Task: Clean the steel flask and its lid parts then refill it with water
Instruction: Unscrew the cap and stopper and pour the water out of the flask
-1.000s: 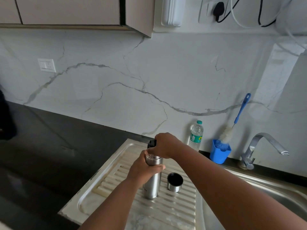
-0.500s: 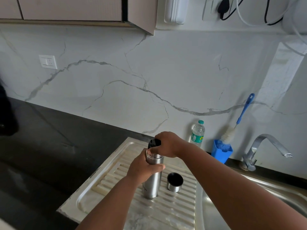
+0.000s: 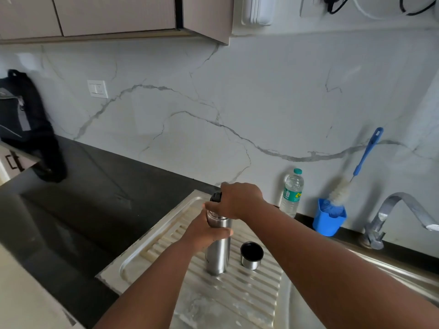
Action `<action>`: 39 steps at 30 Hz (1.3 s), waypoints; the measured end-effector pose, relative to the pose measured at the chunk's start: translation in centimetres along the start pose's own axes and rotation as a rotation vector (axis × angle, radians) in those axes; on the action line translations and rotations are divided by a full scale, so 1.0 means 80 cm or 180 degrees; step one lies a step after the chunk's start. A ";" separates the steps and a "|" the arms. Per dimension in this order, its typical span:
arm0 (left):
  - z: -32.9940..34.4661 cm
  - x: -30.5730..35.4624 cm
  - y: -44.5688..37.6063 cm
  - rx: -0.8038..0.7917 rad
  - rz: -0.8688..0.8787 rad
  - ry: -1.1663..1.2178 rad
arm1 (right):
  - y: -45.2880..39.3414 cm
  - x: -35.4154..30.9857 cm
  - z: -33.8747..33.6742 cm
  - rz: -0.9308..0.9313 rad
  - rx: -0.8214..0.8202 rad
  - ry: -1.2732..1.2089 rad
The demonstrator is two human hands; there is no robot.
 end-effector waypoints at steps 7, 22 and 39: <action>0.001 0.005 0.000 0.0094 -0.0040 -0.0084 | 0.003 -0.007 0.010 0.0624 0.0189 -0.0285; -0.053 0.031 -0.017 0.0054 0.0387 -0.0512 | -0.039 -0.028 -0.006 0.0772 0.0400 -0.0290; -0.086 0.046 -0.036 -0.0434 0.0710 0.0079 | -0.042 -0.054 -0.045 0.0616 0.0848 -0.0271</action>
Point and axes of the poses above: each hand's wrist, its own y-axis away from the middle knuckle, its own z-axis out of the palm, x = y × z, the point moved 8 cm from there along -y, towards the middle knuckle, and after that the axes turned 2 degrees about -z, right-handed, at the moved point
